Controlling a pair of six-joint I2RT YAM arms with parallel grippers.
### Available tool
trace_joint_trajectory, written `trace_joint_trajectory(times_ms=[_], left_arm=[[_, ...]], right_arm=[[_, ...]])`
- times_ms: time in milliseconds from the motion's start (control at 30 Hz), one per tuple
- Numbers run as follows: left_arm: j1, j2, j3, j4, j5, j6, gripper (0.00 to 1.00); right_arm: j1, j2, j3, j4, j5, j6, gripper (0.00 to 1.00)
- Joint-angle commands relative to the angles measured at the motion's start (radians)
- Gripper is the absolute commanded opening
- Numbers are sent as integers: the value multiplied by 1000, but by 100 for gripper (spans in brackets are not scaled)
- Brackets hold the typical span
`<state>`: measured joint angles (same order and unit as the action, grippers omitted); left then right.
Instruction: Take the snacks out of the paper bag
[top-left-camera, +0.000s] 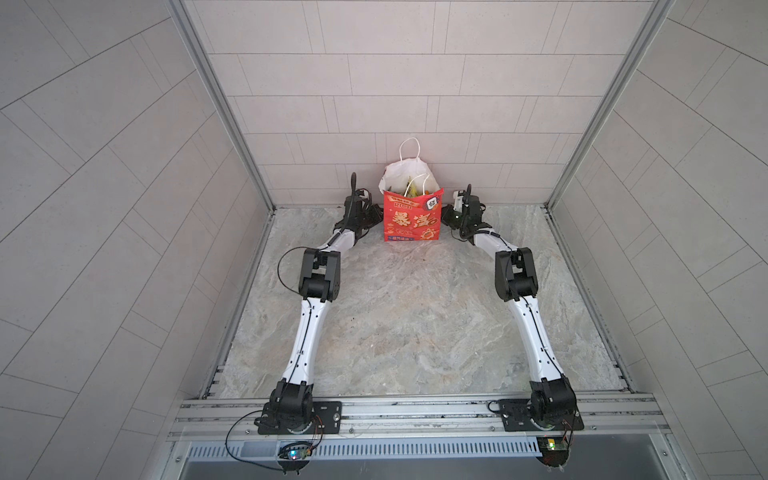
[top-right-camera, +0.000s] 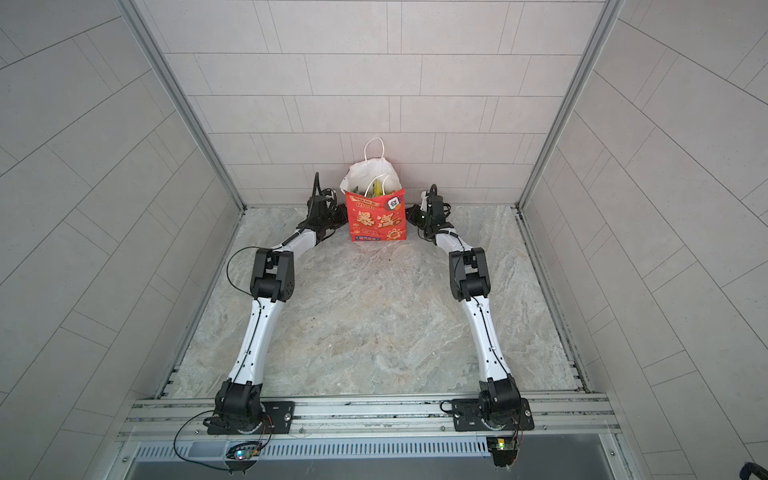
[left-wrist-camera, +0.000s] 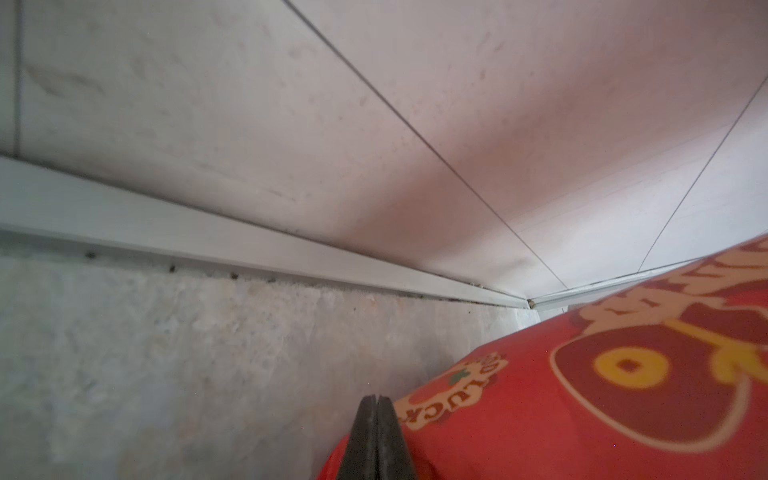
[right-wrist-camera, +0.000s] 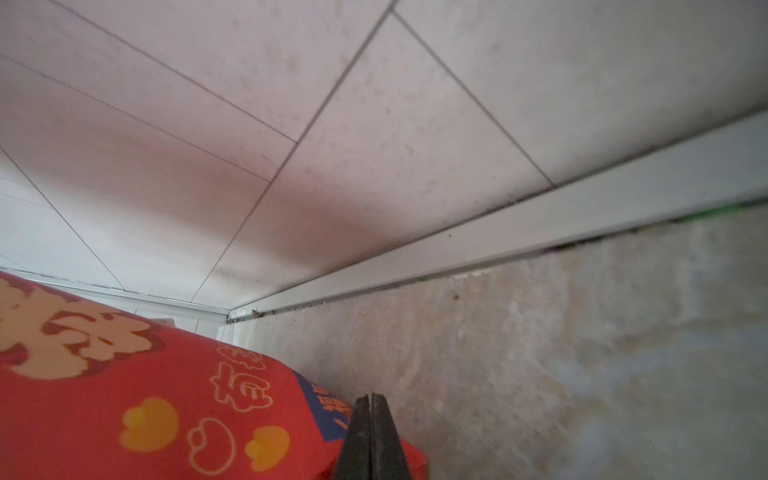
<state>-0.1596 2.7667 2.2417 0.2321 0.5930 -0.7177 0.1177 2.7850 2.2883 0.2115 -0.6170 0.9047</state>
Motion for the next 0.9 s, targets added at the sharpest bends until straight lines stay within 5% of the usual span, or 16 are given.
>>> trace_joint_trajectory(times_ms=[0, 867], left_arm=[[-30, -108, -102, 55, 59, 36, 0], [-74, -662, -1141, 473, 10, 56, 0]], right_arm=[[29, -112, -87, 71, -67, 19, 0], [63, -732, -1262, 622, 7, 117, 0]])
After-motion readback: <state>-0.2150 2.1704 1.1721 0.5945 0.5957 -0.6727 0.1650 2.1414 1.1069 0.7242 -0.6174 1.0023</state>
